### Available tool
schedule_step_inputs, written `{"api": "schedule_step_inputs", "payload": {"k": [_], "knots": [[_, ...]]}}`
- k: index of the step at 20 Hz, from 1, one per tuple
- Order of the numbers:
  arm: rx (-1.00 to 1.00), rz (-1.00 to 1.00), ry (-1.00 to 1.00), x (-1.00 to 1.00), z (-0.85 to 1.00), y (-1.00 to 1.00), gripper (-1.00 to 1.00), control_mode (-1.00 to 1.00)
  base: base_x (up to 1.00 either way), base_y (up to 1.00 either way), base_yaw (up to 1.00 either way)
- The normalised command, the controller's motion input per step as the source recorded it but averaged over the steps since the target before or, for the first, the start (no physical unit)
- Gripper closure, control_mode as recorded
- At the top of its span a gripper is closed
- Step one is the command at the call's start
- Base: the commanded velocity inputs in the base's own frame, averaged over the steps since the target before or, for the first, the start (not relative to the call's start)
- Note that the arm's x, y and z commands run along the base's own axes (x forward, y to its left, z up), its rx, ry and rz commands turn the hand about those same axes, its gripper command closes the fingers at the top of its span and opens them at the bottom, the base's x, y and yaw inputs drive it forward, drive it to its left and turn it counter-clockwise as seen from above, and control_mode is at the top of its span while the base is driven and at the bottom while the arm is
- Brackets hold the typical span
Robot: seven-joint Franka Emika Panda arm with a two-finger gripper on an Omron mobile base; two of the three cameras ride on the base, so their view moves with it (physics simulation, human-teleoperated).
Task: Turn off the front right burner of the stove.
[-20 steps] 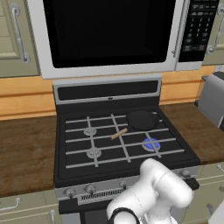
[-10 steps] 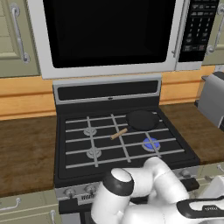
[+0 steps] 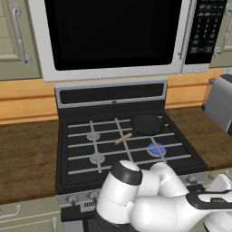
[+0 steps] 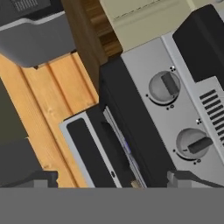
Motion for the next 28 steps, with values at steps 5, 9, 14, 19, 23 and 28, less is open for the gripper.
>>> {"api": "schedule_step_inputs", "payload": {"k": [5,9,14,19,23,28], "knots": [[-0.03,0.12,-0.01,0.11,-0.14,-0.18,-1.00,-1.00,0.00,0.00,0.00],[-0.11,0.09,0.00,0.03,-0.40,0.00,-1.00,-1.00,0.00,0.00,0.00],[-0.08,0.08,-0.05,0.00,-0.46,-0.14,-1.00,-1.00,0.00,0.00,0.00],[0.00,0.05,-0.15,0.00,-0.13,-0.40,-1.00,-1.00,0.00,0.00,0.00],[0.00,0.04,-0.05,0.01,-0.05,-0.17,-1.00,-1.00,0.00,0.00,0.00],[0.00,0.06,-0.01,0.01,-0.13,-0.30,-1.00,-1.00,0.00,0.00,0.00]]}}
